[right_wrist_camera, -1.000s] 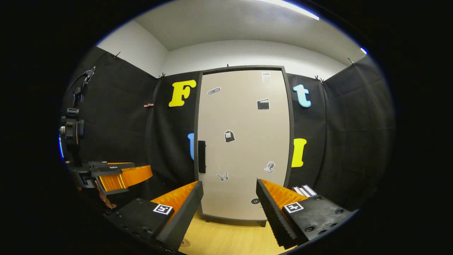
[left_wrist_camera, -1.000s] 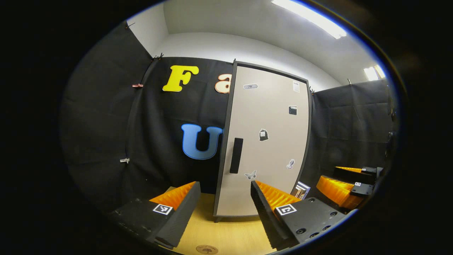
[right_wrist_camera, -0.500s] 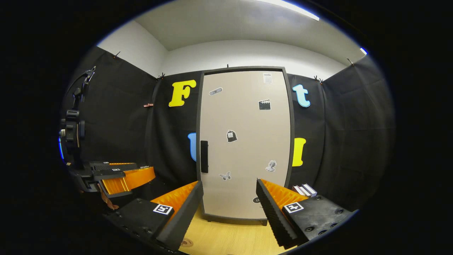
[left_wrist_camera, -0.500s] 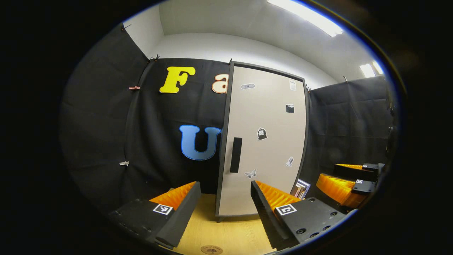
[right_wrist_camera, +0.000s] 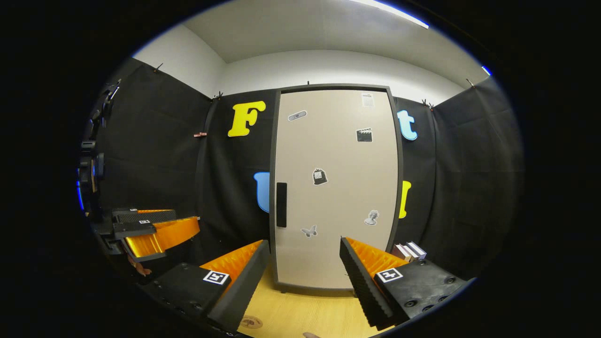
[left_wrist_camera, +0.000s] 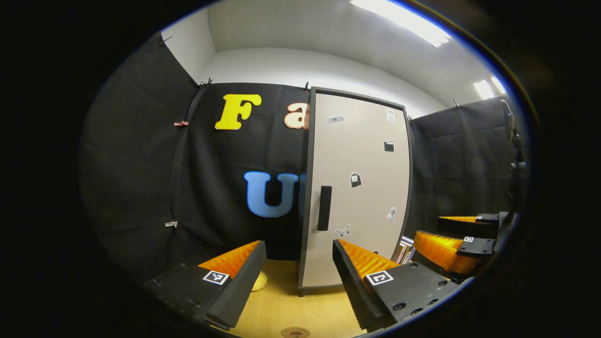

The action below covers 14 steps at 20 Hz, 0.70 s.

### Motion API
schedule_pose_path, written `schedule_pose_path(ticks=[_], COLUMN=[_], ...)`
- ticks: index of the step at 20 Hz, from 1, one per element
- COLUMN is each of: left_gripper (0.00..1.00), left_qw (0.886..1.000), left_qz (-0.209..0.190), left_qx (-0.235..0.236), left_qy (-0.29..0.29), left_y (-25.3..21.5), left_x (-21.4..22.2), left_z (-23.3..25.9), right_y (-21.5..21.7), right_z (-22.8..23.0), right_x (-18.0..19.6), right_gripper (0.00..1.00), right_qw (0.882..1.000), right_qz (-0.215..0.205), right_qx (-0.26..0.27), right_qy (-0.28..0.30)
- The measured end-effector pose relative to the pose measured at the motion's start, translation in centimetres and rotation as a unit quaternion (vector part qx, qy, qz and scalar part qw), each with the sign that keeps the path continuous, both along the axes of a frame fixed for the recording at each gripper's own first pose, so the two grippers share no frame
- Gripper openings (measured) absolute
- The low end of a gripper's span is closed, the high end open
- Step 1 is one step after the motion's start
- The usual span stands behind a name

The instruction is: Open the cabinet door with the right hand, grasp the bottle in the cabinet with the left hand and place it on the coaster, then close the cabinet door with the right hand.

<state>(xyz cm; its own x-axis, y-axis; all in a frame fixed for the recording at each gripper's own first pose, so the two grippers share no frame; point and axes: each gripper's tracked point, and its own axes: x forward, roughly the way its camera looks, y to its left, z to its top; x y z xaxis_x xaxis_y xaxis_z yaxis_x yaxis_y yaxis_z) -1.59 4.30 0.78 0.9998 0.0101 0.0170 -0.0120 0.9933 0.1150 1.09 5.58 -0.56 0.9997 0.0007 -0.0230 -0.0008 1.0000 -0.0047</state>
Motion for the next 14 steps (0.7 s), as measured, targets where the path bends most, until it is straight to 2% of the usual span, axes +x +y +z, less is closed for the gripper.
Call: schedule_pose_path(ticks=[9,14], left_gripper=[0.9,0.89], left_qw=[0.999,0.998], left_qz=[0.033,0.044], left_qx=[-0.008,-0.031], left_qy=[0.009,0.016], left_y=[5.1,6.8], left_x=[-1.3,-1.1], left_z=[-0.7,-1.4], right_y=[4.5,6.0], right_z=[0.0,-0.7], right_x=[7.9,12.8], right_gripper=[0.98,0.97], right_qw=[1.0,1.0], right_qz=[0.012,0.006], right_qx=[-0.001,-0.019], right_qy=[-0.008,-0.012])
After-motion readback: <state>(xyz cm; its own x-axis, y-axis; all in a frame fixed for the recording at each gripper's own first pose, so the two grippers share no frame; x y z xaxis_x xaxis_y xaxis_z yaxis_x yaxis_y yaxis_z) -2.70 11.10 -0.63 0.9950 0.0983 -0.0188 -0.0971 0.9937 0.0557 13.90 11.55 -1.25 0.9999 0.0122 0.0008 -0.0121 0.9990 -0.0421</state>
